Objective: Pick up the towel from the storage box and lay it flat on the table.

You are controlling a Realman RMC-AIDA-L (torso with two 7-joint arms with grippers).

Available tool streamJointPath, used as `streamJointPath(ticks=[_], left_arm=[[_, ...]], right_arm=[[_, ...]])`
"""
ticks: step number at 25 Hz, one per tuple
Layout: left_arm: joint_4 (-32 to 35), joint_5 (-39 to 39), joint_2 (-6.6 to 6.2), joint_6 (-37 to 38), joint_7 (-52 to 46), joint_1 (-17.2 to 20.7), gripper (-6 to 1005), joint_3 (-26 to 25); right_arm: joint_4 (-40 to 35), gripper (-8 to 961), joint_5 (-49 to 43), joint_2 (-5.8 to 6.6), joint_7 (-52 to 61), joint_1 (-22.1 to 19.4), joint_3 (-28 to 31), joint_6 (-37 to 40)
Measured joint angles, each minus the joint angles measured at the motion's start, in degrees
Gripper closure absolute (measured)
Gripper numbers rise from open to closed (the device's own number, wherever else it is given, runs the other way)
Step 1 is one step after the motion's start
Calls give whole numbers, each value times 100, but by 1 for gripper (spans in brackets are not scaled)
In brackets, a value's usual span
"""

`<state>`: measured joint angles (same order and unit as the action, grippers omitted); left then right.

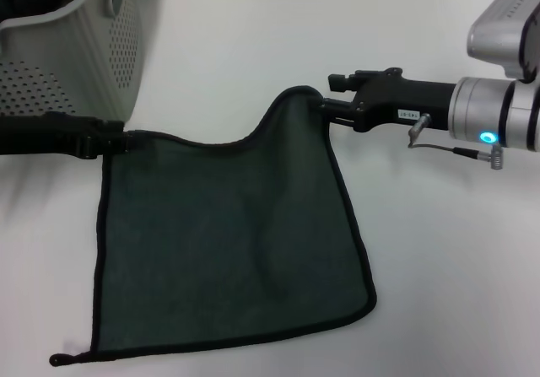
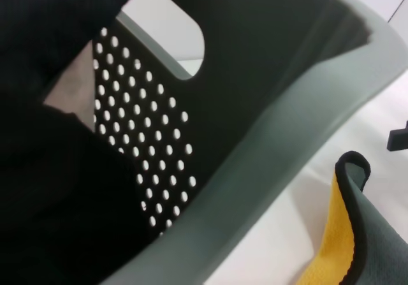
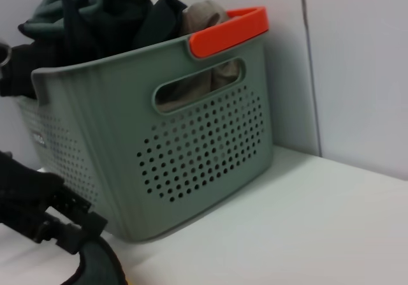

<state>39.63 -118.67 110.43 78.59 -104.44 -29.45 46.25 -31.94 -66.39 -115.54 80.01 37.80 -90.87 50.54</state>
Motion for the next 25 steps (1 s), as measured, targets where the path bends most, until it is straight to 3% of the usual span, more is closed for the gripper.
streamJointPath(ticks=[6,10,14,15,17,20,25], left_arm=[[33,6,-46,334,96,76,511,-141],[144,233,-28,1414,912,210,439,-668],[151,1085,47,2239,1844,479,439,-1319],[151,1701,75,2651,2414,705,439,-1467],[152,1918,82,2849,2663,813,439,-1483],[124,2076,101,3477,3275,971,439,-1369],[100,2034,89,3781,3747,1105,439,-181]], right_arm=[[-299,419,-1,50,30,-354,39,126],[-834,291,-2,92,-216,-900,170,554],[-1243,139,-1,25,-743,-1507,752,1604],[-1292,101,-3,13,-904,-1664,974,2181],[-1254,85,-29,35,-1017,-1727,1125,2920],[-1133,61,-220,90,-1063,-1693,1160,3931],[-1105,63,-581,-17,-1067,-1688,1030,4892]])
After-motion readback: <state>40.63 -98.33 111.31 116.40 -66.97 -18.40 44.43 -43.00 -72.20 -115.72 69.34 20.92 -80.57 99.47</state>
